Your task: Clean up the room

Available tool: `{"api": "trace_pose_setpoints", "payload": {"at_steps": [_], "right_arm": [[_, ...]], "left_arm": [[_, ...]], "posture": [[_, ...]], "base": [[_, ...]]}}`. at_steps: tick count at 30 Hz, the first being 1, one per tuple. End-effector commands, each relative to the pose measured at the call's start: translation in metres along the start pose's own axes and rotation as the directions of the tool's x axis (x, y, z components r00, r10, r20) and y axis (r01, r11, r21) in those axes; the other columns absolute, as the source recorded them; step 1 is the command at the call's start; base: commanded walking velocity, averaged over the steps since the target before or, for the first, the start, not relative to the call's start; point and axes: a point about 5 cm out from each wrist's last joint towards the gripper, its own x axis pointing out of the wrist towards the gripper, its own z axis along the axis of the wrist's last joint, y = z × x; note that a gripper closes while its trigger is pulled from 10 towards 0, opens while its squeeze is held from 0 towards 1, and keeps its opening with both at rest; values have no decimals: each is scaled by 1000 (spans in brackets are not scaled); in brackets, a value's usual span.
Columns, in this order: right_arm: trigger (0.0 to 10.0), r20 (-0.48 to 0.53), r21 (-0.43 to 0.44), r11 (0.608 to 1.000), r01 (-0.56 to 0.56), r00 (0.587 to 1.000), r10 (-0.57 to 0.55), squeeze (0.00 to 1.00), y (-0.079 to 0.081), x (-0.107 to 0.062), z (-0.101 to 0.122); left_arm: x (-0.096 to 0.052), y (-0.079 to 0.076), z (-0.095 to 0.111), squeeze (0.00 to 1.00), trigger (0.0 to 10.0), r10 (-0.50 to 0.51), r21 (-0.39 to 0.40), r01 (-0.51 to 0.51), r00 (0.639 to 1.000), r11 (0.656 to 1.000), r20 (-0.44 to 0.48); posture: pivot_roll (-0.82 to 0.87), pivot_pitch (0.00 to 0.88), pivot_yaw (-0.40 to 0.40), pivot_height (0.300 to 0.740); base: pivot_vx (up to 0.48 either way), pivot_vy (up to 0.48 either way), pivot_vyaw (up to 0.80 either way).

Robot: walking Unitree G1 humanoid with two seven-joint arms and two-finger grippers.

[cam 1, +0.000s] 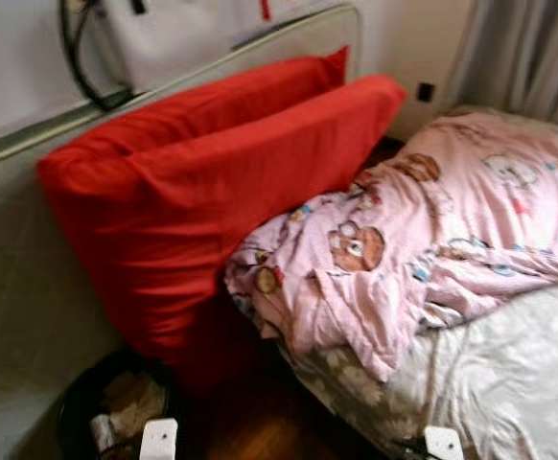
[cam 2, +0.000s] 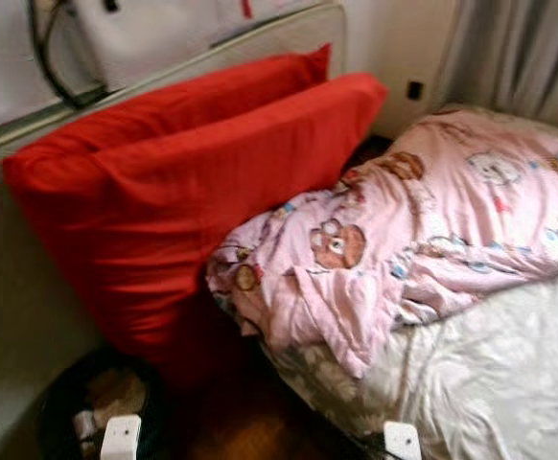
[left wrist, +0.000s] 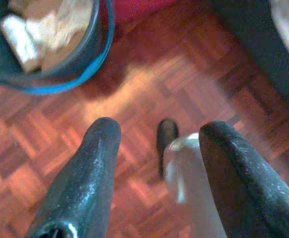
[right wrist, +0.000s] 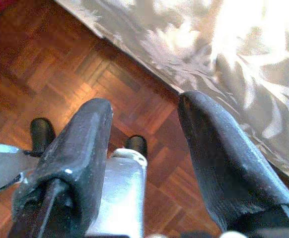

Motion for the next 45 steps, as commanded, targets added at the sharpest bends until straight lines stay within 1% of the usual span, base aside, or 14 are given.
{"api": "trace_pose_setpoints", "payload": {"at_steps": [1,5,8,12,16,22,24,28,36,40,42,43,45], "right_arm": [[10000,-18,11,1000,8,1000,-8,0,-4,-3,-8],[10000,-15,10,1000,6,1000,-6,0,-4,-3,-8],[10000,-13,11,1000,6,1000,-6,0,-5,-3,-8],[10000,-7,15,1000,5,1000,-5,0,-5,-3,-7],[10000,0,22,1000,3,1000,-3,0,-5,-3,-6],[10000,0,1,1000,-2,1000,2,0,-5,-2,-4],[10000,2,-7,1000,-8,1000,8,0,-4,-2,-4],[10000,1,7,1000,-9,1000,9,0,-4,-2,-4],[10000,6,20,1000,-2,1000,2,0,-4,-2,-4],[10000,23,22,1000,15,1000,-16,0,-5,-2,-3],[10000,37,42,999,17,999,-19,0,-5,-3,-2],[10000,48,54,998,23,999,-26,0,-5,-3,-2],[10000,63,57,998,27,998,-30,0,-6,-3,-1]], "left_arm": [[0,2,-1,0,10000,1,-12,-1,1000,1000,-7],[-1,5,-3,0,10000,4,-17,-4,1000,1000,-4],[-2,4,-3,0,10000,6,-26,-6,1000,1000,1],[0,-1,0,0,10000,3,-32,-3,1000,999,15],[3,-10,9,0,10000,2,-46,-1,999,999,35],[4,-16,9,0,10000,-1,-50,3,999,999,37],[2,-13,3,0,10000,3,-54,-2,1000,999,27],[-2,1,-6,0,10000,18,-56,-17,1000,998,12],[-4,11,-6,0,10000,29,-60,-28,999,998,15],[-1,11,7,0,10000,13,-63,-9,998,998,65],[0,9,12,0,10000,-2,-59,7,996,998,89],[0,8,17,0,10000,-13,-46,18,994,999,111],[1,5,25,0,10000,-25,-43,32,988,999,153]], "posture": [[-35,30,33,740],[-36,27,30,740],[-35,26,28,740],[-33,37,22,740],[-32,47,17,740],[-29,54,17,740],[-29,56,17,740],[-28,58,18,740],[-27,63,21,740],[-27,67,21,740],[-25,68,21,740],[-26,69,21,740],[-27,71,21,740]], "base": [[0,0,0],[0,0,0],[0,0,0],[0,0,0],[202,0,0],[327,0,0],[366,0,800],[381,0,600],[382,0,0],[77,0,0],[0,0,0],[0,0,0],[0,0,0]]}}
